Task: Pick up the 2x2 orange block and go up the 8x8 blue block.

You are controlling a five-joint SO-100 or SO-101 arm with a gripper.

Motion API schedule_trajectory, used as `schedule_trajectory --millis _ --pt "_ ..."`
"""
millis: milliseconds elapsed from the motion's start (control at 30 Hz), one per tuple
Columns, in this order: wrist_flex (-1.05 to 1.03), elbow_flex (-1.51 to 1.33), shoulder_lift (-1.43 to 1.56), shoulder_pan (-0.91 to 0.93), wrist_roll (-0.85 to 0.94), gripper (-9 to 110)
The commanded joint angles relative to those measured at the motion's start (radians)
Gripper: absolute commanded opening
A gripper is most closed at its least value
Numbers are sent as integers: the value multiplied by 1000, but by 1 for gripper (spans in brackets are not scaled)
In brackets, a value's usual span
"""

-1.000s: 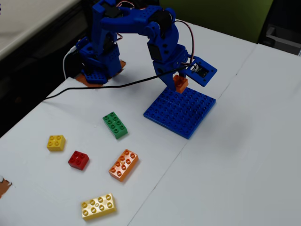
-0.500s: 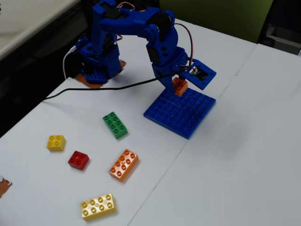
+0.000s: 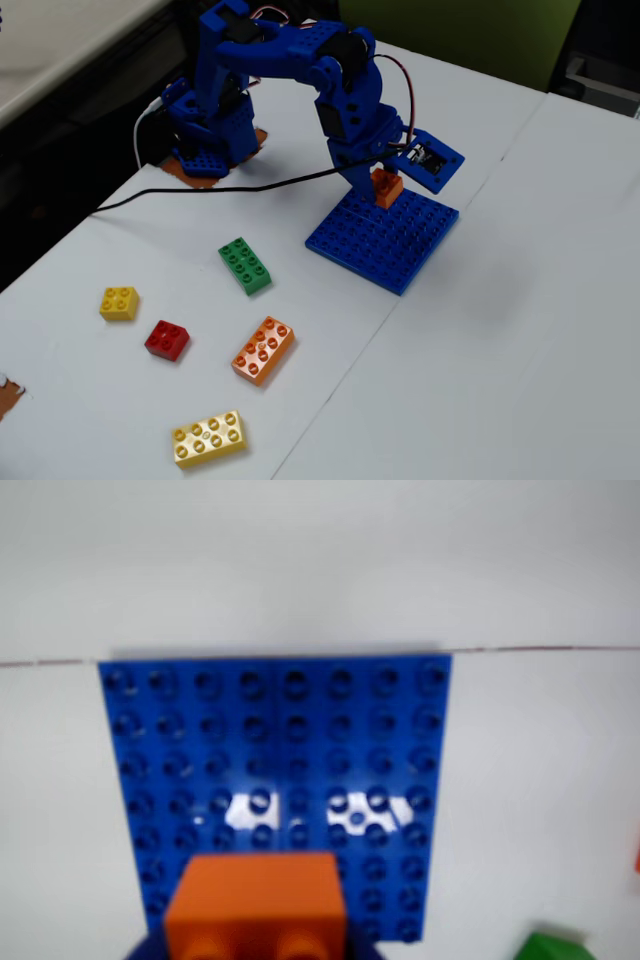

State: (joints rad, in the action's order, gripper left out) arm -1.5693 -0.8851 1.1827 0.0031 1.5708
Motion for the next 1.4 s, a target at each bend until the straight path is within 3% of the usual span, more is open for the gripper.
schedule_trajectory --millis 0,1367 --pt "-8 52 14 -11 12 0" --pt "-15 52 9 -9 31 0"
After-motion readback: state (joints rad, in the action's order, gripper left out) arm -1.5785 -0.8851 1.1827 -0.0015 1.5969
